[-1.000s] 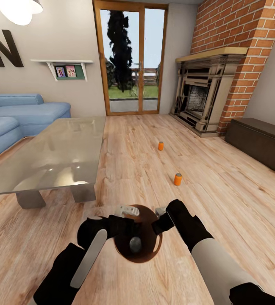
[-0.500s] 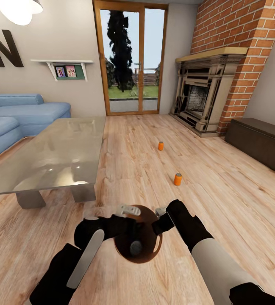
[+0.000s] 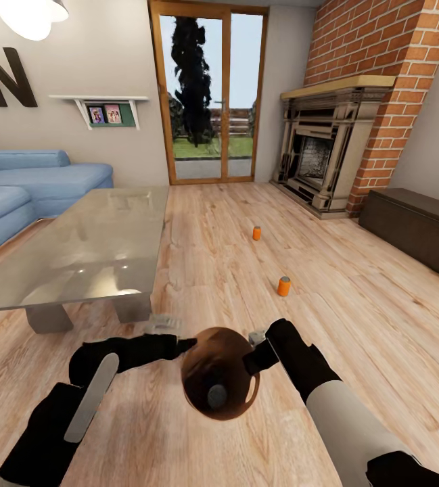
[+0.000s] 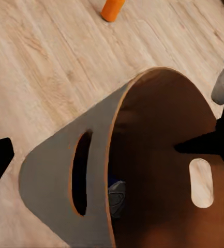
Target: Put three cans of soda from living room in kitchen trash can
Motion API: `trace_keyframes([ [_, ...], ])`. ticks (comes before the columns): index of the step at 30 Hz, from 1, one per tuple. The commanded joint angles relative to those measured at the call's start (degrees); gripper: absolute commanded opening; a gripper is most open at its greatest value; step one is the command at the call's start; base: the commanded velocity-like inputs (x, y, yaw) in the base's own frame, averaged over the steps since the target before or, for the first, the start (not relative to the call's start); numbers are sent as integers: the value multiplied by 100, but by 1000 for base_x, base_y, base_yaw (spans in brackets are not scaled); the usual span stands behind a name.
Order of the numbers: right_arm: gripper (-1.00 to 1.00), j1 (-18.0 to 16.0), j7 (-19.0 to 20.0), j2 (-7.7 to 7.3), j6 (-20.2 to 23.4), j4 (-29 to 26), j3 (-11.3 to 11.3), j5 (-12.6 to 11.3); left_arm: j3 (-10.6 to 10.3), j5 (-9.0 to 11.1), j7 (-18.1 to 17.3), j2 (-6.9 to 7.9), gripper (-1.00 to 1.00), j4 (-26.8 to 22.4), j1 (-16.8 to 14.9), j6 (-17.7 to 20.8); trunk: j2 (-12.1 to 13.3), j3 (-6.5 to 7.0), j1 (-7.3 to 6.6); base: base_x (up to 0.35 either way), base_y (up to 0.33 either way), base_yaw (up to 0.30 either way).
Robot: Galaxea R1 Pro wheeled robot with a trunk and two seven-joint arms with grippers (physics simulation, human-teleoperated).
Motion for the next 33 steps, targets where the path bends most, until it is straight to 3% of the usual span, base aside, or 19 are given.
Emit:
trace_keyframes([
  [1, -100, -2, 2, -1, 33, -3, -4, -155, 242, 15, -232, 175, 100, 0, 4, -9, 0, 1, -1, 0, 0, 0],
  [3, -100, -2, 2, -3, 33, -3, -5, -155, 506, 18, -523, 347, 100, 0, 6, -15, 0, 1, -1, 0, 0, 0],
  [4, -100, -2, 2, -1, 33, -2, -6, -155, 807, 18, -855, 493, 100, 0, 8, -11, 0, 1, -1, 0, 0, 0],
  [5, -100, -2, 2, 0, 33, -2, -7, -155, 963, 18, -1023, 560, 100, 0, 8, -7, 0, 1, -1, 0, 0, 0],
  [6, -100, -2, 2, 3, 33, -6, -7, -155, 1548, 16, -1642, 824, 100, 5, 14, 8, 0, 1, -1, 0, 0, 0],
  [8, -100, -2, 2, 6, 33, -5, -7, -155, 1741, 15, -1886, 944, 100, 10, 18, 10, 0, 1, -1, 0, 0, 0],
  [9, -100, -2, 2, 9, 33, -4, -2, -155, 1953, 8, -2232, 1107, 100, 19, 45, 4, 0, 1, -1, 0, 0, 0],
  [12, -100, -2, 2, 11, 33, -4, 0, -155, 2127, 0, -2410, 1220, 100, 28, 170, -22, 0, 1, -1, 0, 0, 0],
  [18, -100, -2, 2, -27, 33, -28, -8, -151, 2468, -33, -2513, 1294, 100, 53, 505, -327, 0, 1, -1, 0, 0, 0],
  [20, -100, 1, 2, -176, 33, -110, -36, -140, 2520, -188, -2502, 1303, 100, 59, 761, -581, 0, 1, -1, 0, 0, 0],
  [22, -100, 9, 6, -430, 33, -185, -48, -144, 2527, -449, -2494, 1298, 100, 60, 901, -777, 0, 1, -1, 0, 0, 0],
  [27, -100, 44, 10, -1016, 33, -768, -161, -151, 2514, -1461, -2467, 1207, 100, 222, 1118, -1577, 0, 1, -1, 0, 0, 0],
  [28, -100, 268, 65, -1455, 33, -1557, -511, -175, 2514, -1925, -2454, 971, 100, 665, 1323, -2356, 0, 1, -1, 0, 0, 0],
  [31, -100, 746, 88, -1566, -300, -2060, -791, -187, 2517, -2038, -2458, 838, 100, 1052, 1382, -2954, 0, 1, -1, 0, 0, 0],
  [32, -100, 956, 89, -1583, -571, -2236, -898, -189, 2517, -2062, -2459, 809, 100, 1193, 1394, -3182, 0, 1, -1, 0, 0, 0],
  [33, -100, 1388, 78, -1599, -1216, -2581, -1127, -195, 2518, -2099, -2460, 768, 100, 1460, 1412, -3635, 0, 1, -1, 0, 0, 0],
])
